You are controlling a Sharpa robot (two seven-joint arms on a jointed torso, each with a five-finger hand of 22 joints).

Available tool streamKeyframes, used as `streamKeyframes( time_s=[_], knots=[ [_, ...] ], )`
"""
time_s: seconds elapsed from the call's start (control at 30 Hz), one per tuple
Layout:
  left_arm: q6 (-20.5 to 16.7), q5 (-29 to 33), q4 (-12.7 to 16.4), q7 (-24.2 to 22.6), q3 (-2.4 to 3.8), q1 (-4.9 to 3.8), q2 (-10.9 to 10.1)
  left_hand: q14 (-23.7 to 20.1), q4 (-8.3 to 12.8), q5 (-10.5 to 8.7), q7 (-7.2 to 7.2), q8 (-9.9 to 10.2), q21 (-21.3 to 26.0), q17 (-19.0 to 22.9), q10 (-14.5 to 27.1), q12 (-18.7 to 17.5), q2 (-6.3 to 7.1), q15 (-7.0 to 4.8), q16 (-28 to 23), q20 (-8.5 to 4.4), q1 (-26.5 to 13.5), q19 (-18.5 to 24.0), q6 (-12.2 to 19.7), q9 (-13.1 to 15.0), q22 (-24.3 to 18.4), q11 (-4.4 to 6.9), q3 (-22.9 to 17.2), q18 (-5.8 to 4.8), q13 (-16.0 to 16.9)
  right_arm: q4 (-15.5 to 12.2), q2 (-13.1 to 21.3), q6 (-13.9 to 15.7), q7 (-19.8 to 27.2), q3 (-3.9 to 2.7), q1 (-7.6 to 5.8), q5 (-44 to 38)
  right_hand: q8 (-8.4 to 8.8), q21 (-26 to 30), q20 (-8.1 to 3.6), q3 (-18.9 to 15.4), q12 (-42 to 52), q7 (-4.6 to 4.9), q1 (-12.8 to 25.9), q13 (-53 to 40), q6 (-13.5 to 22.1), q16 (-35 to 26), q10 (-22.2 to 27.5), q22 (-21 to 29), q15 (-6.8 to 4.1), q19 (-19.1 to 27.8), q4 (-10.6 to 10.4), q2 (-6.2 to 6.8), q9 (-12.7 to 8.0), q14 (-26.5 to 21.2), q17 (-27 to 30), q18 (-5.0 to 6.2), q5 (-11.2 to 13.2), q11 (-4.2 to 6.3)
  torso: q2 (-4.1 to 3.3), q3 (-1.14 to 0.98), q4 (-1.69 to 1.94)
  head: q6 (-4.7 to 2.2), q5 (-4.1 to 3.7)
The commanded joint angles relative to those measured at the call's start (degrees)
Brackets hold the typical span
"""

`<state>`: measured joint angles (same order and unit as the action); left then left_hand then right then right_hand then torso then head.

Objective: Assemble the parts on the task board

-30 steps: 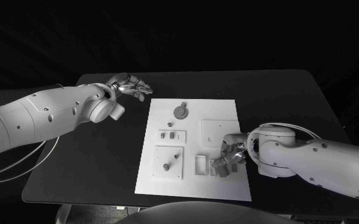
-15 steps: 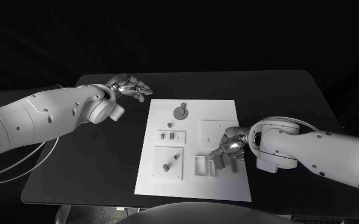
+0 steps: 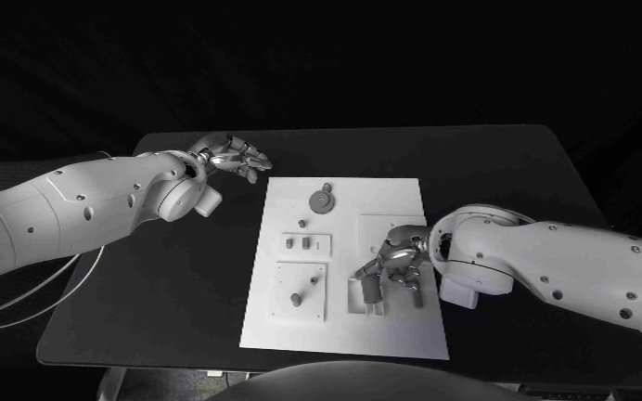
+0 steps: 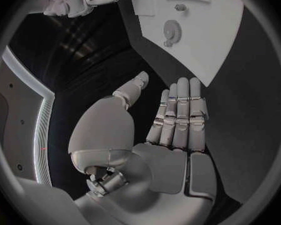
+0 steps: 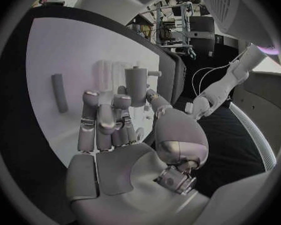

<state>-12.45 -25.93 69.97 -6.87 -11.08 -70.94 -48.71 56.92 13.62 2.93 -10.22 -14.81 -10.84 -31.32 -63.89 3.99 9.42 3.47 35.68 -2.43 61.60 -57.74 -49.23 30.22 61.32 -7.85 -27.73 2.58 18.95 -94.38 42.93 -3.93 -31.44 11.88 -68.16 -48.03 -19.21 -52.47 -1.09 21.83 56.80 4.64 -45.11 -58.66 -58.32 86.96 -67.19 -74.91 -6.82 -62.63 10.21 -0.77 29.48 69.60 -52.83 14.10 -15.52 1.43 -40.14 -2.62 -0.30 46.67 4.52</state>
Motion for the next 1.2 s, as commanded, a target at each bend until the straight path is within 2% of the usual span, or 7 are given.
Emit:
streamKeyframes(
  time_s=[0.03,0.27,0.43,0.6,0.87,1.2],
  knots=[
    [0.85,-0.32,0.18,-0.09,0.03,-0.06,0.07,0.36,-0.38,-0.02,-0.07,-0.30,0.22,-0.07,0.18,0.05,0.01,-0.12,-0.28,0.12,-0.19,-0.37,0.03,-0.09,0.09,-0.17,-0.09,0.84,-0.05,0.38,-0.64,-0.94,-1.01,0.10,-0.10,3.31,0.40,0.18,0.00,5.00,-0.14,0.38,0.54,0.06,-0.39,-0.25,-0.07,-0.98,-0.10,-0.22,4.89,0.11,0.00,0.39,0.10,0.90,-0.29,-0.09,0.01,-0.05,0.01,0.15,0.02],
    [0.91,-0.33,0.15,-0.08,0.03,-0.06,0.17,0.35,-0.40,-0.02,-0.07,-0.30,0.24,-0.12,0.19,0.04,0.03,-0.11,-0.34,0.13,-0.18,-0.35,0.02,-0.10,0.10,-0.18,-0.10,0.84,-0.07,1.17,-2.11,-1.51,-1.10,0.54,-0.10,2.73,0.48,0.19,0.02,5.25,-0.16,0.43,0.80,0.05,-0.29,-0.29,0.02,-1.00,-0.08,-0.16,5.00,0.21,0.01,0.27,0.17,0.90,-0.30,-0.13,-0.02,-0.06,0.01,0.37,0.02],
    [0.86,-0.33,0.12,-0.02,0.03,-0.06,0.10,0.34,-0.42,-0.02,-0.07,-0.31,0.25,-0.15,0.20,0.04,0.03,-0.11,-0.38,0.13,-0.19,-0.35,0.02,-0.10,0.11,-0.18,-0.11,0.83,-0.08,1.19,-2.39,-1.82,-1.13,1.71,-0.10,1.75,0.55,0.21,0.05,5.42,-0.18,0.47,1.09,0.03,-0.19,-0.35,0.12,-1.00,-0.04,-0.09,5.03,0.31,0.02,0.04,0.39,0.90,-0.29,-0.17,-0.01,-0.08,0.01,0.63,0.09],
    [0.93,-0.33,0.16,0.01,0.03,-0.06,0.14,0.34,-0.43,-0.02,-0.07,-0.31,0.26,-0.18,0.19,0.05,0.04,-0.11,-0.40,0.14,-0.20,-0.34,0.02,-0.11,0.12,-0.18,-0.11,0.83,-0.09,1.85,-2.89,-2.12,-1.31,2.23,-0.10,1.18,0.59,0.23,0.07,5.59,-0.18,0.50,1.21,0.02,-0.13,-0.37,0.19,-1.01,-0.02,-0.02,5.09,0.36,0.04,-0.04,0.39,0.90,-0.30,-0.20,-0.02,-0.06,-0.04,0.73,0.18],
    [0.92,-0.34,0.11,0.04,0.02,-0.06,0.13,0.35,-0.45,-0.02,-0.07,-0.31,0.28,-0.23,0.20,0.05,0.05,-0.10,-0.45,0.14,-0.19,-0.34,0.02,-0.12,0.13,-0.18,-0.12,0.83,-0.10,2.51,-3.50,-1.22,-1.32,2.30,-0.09,0.52,0.65,0.24,0.11,5.77,-0.19,0.55,1.49,-0.01,-0.04,-0.43,0.31,-1.02,0.03,0.06,5.09,0.44,0.06,-0.26,0.57,0.90,-0.28,-0.26,-0.03,-0.10,-0.01,0.96,0.29],
    [0.94,-0.34,0.10,0.09,0.02,-0.06,0.12,0.35,-0.50,-0.02,-0.07,-0.31,0.30,-0.29,0.20,0.05,0.03,-0.10,-0.50,0.15,-0.21,-0.34,0.02,-0.13,0.14,-0.19,-0.13,0.83,-0.12,2.79,-4.17,-0.21,-1.00,2.30,-0.08,0.18,0.79,0.24,0.19,6.12,-0.13,0.64,2.42,-0.07,0.15,-0.50,0.46,-1.00,0.09,0.10,4.72,1.29,0.14,-0.49,0.68,0.90,-0.26,-0.34,-0.01,-0.11,0.00,1.02,0.43]
  ],
)
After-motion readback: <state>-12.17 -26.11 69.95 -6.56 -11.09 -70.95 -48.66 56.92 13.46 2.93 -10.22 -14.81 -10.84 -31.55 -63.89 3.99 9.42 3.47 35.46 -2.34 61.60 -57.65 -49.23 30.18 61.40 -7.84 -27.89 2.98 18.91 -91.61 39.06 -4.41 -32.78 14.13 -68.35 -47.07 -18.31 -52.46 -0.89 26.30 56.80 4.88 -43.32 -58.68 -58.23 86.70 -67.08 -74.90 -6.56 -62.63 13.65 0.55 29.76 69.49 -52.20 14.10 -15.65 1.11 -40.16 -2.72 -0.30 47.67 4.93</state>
